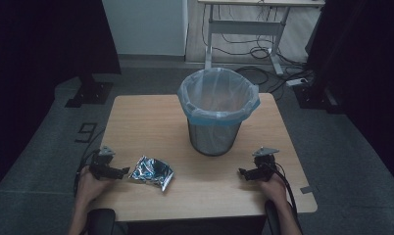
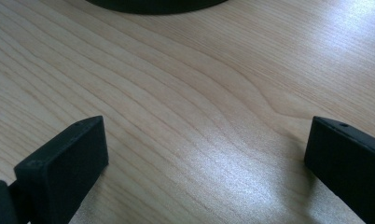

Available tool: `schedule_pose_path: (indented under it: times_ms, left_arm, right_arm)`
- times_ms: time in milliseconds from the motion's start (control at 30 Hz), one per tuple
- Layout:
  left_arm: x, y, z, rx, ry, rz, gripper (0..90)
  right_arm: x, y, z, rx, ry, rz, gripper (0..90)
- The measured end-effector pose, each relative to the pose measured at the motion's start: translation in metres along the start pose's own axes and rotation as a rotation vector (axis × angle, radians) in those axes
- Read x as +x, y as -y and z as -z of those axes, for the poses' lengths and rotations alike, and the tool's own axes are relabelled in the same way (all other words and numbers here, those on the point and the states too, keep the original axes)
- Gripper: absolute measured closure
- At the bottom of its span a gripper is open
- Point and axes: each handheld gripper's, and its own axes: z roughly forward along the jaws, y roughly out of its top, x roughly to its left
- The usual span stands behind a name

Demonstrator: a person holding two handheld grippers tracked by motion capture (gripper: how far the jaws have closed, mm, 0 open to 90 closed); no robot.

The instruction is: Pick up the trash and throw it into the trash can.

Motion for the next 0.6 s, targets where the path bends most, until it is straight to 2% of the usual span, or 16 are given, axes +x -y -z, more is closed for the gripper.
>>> schedule_pose_path:
  times_ms: [267,400,600]
  left_arm:
    - [-0.02,-0.021,0.008,-0.056,0.054,-0.032,1.0]
    - [-0.027,-0.027,0.003,-0.064,0.09,-0.044,2.6]
    - [-0.036,-0.031,-0.011,-0.046,0.104,-0.05,4.0]
  right_arm:
    - [0.001,0.0,0.0,0.0,-0.001,-0.001,0.0]
    - [0.001,0.0,0.0,0.001,0.0,0.001,0.0]
    - [0.002,0.0,0.001,0.001,-0.002,0.003,0.0]
